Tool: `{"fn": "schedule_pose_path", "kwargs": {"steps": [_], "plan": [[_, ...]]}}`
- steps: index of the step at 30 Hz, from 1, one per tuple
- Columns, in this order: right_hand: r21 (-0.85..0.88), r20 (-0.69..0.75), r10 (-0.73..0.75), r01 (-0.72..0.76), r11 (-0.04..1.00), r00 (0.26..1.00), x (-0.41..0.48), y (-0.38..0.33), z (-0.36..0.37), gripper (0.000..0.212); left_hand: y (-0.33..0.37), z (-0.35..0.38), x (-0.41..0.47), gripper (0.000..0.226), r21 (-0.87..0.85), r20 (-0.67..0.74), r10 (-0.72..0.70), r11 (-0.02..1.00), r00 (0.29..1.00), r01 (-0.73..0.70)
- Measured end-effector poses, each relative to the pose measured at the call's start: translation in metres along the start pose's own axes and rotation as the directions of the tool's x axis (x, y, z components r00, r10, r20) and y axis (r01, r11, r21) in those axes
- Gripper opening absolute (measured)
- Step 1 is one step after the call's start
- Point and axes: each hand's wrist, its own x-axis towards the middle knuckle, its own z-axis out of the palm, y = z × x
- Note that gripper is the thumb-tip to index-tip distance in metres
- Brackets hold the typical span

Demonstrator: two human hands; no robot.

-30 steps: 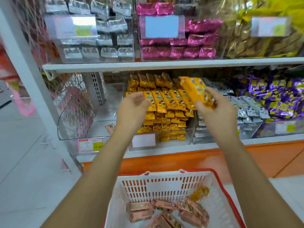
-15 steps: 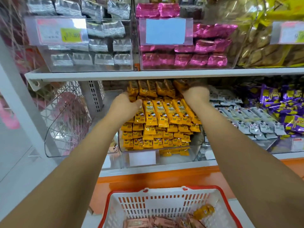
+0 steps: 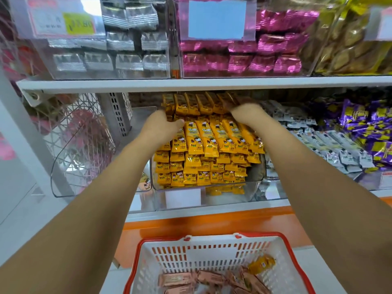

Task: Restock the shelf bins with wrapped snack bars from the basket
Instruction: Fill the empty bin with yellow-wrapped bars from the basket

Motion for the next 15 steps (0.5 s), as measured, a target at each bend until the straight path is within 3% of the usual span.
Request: {"fn": "schedule_pose_path", "kwargs": {"steps": [10, 15], "plan": [[0.181, -0.036, -0.032, 0.038, 0.983, 0.999, -0.021, 0.013, -0.004, 0.051, 0.024, 0.002, -0.052, 0.057, 0.149, -0.097, 0.152, 0.979, 0.984, -0.137], [0.236, -0.072, -0.042, 0.058, 0.970, 0.997, -0.041, 0.024, -0.007, 0.033, 0.027, 0.009, -0.080, 0.049, 0.100, -0.120, 0.242, 0.968, 0.963, -0.231]]}}
